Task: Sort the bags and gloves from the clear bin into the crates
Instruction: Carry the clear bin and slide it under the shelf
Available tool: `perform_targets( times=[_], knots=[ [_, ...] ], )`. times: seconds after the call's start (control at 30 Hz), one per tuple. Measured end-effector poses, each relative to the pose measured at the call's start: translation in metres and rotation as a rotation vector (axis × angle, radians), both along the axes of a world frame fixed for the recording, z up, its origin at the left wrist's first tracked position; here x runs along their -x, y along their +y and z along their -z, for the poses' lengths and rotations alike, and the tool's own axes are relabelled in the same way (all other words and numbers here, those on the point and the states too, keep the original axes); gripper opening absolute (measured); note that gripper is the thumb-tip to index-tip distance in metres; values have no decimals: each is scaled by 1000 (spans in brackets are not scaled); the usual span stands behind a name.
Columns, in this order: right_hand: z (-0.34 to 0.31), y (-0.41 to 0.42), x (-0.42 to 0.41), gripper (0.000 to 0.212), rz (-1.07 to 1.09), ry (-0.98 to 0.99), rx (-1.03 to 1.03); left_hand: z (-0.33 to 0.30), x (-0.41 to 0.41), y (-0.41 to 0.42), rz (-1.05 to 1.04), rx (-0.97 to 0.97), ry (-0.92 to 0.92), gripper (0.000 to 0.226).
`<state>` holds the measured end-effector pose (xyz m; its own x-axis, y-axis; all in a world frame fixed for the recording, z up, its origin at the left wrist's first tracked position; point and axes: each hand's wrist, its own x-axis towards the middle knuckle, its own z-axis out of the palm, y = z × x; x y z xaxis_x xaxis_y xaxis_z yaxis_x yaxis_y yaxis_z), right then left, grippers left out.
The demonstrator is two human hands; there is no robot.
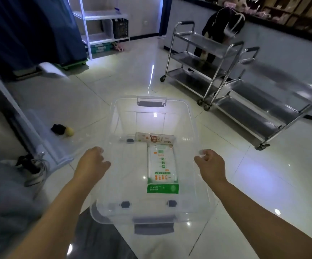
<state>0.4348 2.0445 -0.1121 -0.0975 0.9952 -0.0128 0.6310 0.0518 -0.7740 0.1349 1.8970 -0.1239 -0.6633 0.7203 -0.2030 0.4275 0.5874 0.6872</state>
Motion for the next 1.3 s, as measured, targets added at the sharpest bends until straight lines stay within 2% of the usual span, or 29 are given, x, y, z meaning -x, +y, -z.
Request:
perform_targets(
  times=[0.27, 0.47, 0.77, 1.07, 1.3],
  knots=[
    [29, 197, 87, 15, -42, 4, -9, 22, 86, 180, -4, 8, 71, 53],
    [33, 358, 180, 18, -139, 13, 19, 14, 160, 310, -96, 49, 45, 52],
    [49, 537, 339, 20, -274, -32, 53, 28, 285, 450, -261, 70, 32, 43],
    [59, 715, 508, 24, -202, -108, 59, 40, 462, 640, -233, 86, -37, 38],
    [50, 839, 603, 21, -100, -66, 80, 27, 572, 789, -188, 95, -23, 39]
  ],
)
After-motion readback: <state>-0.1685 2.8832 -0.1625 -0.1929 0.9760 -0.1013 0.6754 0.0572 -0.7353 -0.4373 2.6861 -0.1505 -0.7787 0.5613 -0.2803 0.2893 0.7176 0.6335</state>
